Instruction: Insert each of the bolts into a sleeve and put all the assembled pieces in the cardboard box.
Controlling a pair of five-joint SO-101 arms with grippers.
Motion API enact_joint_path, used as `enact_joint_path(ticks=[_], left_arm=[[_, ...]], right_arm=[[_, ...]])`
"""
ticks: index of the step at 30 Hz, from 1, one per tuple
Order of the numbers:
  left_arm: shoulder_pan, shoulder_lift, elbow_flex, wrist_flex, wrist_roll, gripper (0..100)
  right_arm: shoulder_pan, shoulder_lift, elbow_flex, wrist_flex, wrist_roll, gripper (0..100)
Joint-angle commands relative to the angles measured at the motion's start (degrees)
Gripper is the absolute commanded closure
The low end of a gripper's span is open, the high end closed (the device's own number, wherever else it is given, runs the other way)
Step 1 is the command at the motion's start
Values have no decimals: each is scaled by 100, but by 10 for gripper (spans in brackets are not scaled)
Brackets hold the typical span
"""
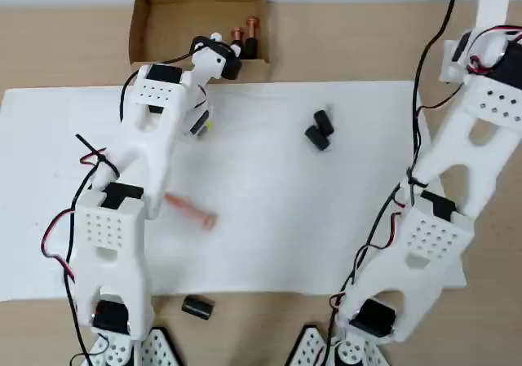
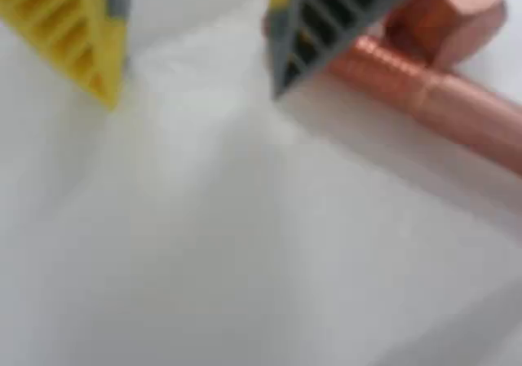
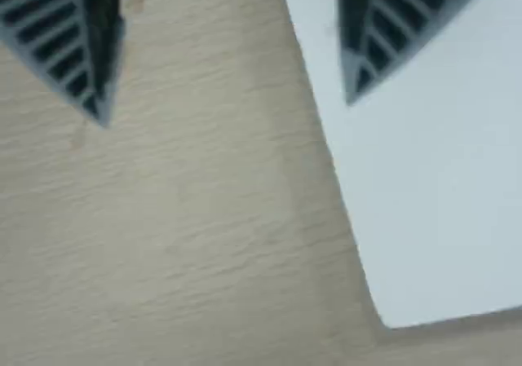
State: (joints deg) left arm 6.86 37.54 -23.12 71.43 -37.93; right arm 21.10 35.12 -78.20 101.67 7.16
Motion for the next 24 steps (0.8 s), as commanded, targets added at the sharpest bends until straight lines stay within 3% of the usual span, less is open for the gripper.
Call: enact_joint_path(ticks=[1,7,13,24], left_arm=[[97,-22,-237,325,62,863],[123,-347,-2347,1934,782,864],[-53,-435,-3912,2884,2330,864],[-1433,-163,-2848,2892,5248,864]], right_arm=[[48,-444,-224,79,26,774],[57,-435,-224,79,26,774],[40,-435,-224,79,26,774],[-13,-409,-224,79,53,774]])
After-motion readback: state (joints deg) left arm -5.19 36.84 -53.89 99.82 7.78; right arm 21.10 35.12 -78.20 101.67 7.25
